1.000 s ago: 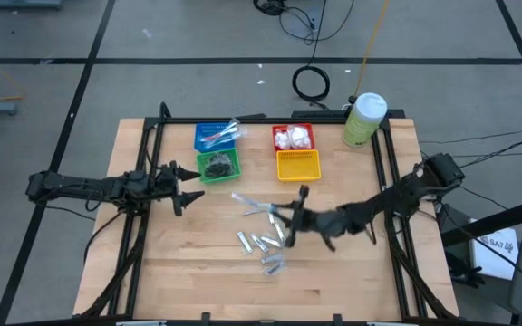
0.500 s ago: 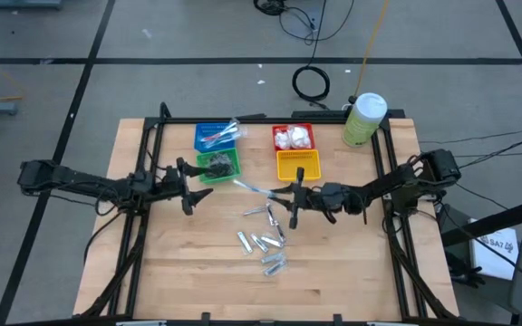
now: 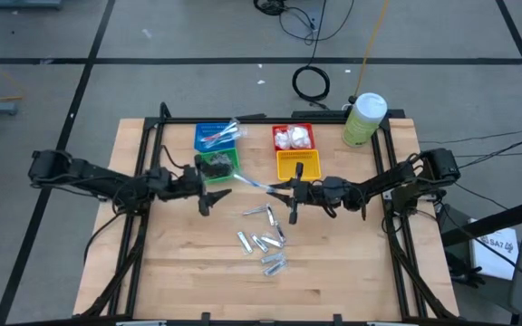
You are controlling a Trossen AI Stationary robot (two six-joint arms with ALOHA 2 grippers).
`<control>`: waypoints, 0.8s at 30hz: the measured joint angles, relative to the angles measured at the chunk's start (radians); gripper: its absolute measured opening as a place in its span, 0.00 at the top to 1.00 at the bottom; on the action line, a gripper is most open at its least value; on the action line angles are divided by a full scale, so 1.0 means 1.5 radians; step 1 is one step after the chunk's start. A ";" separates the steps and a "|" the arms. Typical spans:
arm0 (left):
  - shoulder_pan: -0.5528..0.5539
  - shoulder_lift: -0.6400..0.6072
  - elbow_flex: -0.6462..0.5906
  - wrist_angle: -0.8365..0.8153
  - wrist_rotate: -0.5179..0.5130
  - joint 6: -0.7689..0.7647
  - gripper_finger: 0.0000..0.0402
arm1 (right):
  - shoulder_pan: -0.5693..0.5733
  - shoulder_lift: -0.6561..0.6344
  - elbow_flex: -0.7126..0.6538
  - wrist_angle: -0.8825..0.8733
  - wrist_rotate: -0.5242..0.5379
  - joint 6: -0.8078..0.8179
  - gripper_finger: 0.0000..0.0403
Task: Pick & Place Travel size toiletries
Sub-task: Put the blue toothbrush into the blue bin
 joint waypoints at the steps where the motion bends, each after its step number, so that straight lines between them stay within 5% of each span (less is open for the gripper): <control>1: -0.002 0.015 0.014 0.005 0.012 0.005 0.17 | 0.000 0.000 0.000 0.004 0.000 0.000 0.87; 11: -0.040 0.153 0.147 0.035 0.044 0.075 0.17 | 0.003 0.000 0.000 0.029 -0.019 -0.001 0.87; 24: -0.024 0.197 0.221 0.036 0.043 0.094 0.17 | 0.018 0.000 0.000 0.044 -0.018 -0.017 0.87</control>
